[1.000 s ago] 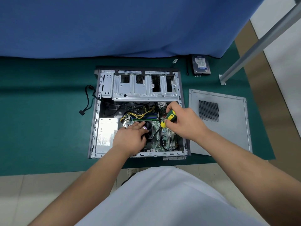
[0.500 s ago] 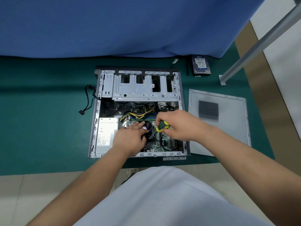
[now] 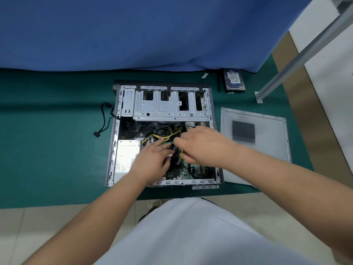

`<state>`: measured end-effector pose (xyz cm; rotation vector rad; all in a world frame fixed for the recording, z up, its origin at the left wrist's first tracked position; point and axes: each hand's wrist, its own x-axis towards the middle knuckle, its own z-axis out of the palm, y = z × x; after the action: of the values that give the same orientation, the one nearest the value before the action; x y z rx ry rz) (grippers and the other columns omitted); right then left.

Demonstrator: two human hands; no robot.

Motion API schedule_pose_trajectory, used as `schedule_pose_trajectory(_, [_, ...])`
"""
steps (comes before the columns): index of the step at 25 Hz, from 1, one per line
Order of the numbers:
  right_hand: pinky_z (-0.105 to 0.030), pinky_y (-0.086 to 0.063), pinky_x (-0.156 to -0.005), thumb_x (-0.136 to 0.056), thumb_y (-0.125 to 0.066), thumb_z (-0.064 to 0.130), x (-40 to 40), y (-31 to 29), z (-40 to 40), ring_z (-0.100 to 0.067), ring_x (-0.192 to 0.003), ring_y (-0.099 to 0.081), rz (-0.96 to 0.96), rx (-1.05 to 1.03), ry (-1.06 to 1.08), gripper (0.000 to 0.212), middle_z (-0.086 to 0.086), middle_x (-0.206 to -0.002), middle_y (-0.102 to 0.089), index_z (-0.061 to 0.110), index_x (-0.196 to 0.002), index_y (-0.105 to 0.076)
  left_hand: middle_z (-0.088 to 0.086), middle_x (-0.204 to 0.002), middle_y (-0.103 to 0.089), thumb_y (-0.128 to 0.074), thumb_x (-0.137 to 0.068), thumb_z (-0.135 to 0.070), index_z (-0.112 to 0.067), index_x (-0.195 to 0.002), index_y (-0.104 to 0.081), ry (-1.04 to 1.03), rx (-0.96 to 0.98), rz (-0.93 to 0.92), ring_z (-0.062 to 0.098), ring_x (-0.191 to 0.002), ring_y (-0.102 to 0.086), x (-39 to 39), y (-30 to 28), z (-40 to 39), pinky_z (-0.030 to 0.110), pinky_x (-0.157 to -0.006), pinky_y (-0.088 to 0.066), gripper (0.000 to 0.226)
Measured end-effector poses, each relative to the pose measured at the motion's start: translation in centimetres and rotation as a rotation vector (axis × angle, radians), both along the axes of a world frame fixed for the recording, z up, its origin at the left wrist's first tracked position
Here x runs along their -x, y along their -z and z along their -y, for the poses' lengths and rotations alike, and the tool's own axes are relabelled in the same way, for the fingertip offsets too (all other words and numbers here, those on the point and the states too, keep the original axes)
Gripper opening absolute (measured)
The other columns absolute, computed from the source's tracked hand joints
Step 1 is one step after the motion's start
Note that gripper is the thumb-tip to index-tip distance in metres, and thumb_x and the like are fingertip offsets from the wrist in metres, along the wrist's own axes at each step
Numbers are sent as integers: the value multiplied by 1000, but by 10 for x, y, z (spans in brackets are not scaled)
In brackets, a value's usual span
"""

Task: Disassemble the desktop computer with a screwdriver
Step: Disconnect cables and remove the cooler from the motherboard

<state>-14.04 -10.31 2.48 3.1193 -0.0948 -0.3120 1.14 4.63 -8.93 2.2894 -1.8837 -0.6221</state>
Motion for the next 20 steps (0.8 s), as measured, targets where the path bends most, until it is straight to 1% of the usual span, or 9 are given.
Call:
schedule_pose_trajectory(2, [-39,-50,-74,-96,-51,41,2,-6,3,-23,-80,-55,-4,-58,-44,27,1,-83,-56,17,-107,-53,-7,-159,-44,-49,-102,-37,-33,-141,-59,-59,99,51,18,-154,-26,-17,-7,-8,42,-124,-20,41])
schedule_pose_trajectory(4, [-34,-47,-57,-102,-33,56,1,-9,-4,-20,-64,-54,-22,-6,141,39,7,-69,-50,19,-108,-46,-4,-160,-43,-47,-102,-38,-31,-142,-58,-169,155,122,20,-154,-27,-38,-10,-19,45,-125,-21,42])
schedule_pose_trajectory(6, [-25,-32,-46,-103,-15,65,0,-3,-15,-18,-42,-41,3,177,321,56,7,-51,-42,20,-104,-47,-2,-161,-42,-39,-104,-40,-29,-144,-56,-253,182,177,22,-154,-27,-55,-9,-32,45,-125,-21,45])
schedule_pose_trajectory(8, [-25,-27,-46,-104,-19,64,-2,0,-20,-18,-40,-35,-2,270,359,55,6,-50,-40,18,-103,-51,-1,-162,-39,-29,-105,-47,-30,-149,-51,-246,160,244,22,-154,-27,-63,-5,-44,45,-125,-20,52])
schedule_pose_trajectory(11, [-37,-47,-60,-104,-42,52,-2,-5,-16,-22,-72,-58,-38,107,90,38,2,-81,-58,15,-112,-51,-4,-163,-37,-19,-106,-51,-32,-153,-44,-221,147,284,18,-154,-27,-65,3,-52,45,-126,-17,56])
schedule_pose_trajectory(13, [-36,-48,-81,-100,-55,45,-1,-15,-7,-20,-93,-55,-63,-24,-42,32,1,-101,-58,18,-118,-54,-4,-162,-40,-21,-106,-50,-32,-151,-46,-234,160,285,18,-153,-28,-66,5,-52,45,-126,-17,55])
schedule_pose_trajectory(14, [-35,-48,-82,-99,-54,45,-1,-16,-4,-20,-95,-54,-82,-61,-34,32,2,-104,-58,20,-119,-55,-4,-161,-42,-22,-105,-50,-32,-150,-47,-234,168,285,18,-152,-30,-66,5,-51,45,-125,-17,55])
schedule_pose_trajectory(17, [-28,-39,-53,-100,-24,68,0,-12,-14,-18,-62,-54,-47,91,245,52,5,-70,-55,24,-105,-51,-4,-159,-44,-21,-105,-50,-32,-149,-49,-225,169,291,19,-151,-31,-66,6,-51,45,-125,-17,55])
schedule_pose_trajectory(20, [-23,-27,-44,-100,-10,68,-3,-5,-23,-17,-42,-34,1,255,411,58,6,-51,-38,22,-93,-45,-4,-159,-44,-20,-105,-51,-32,-149,-48,-225,158,300,18,-152,-30,-66,5,-50,45,-126,-16,55])
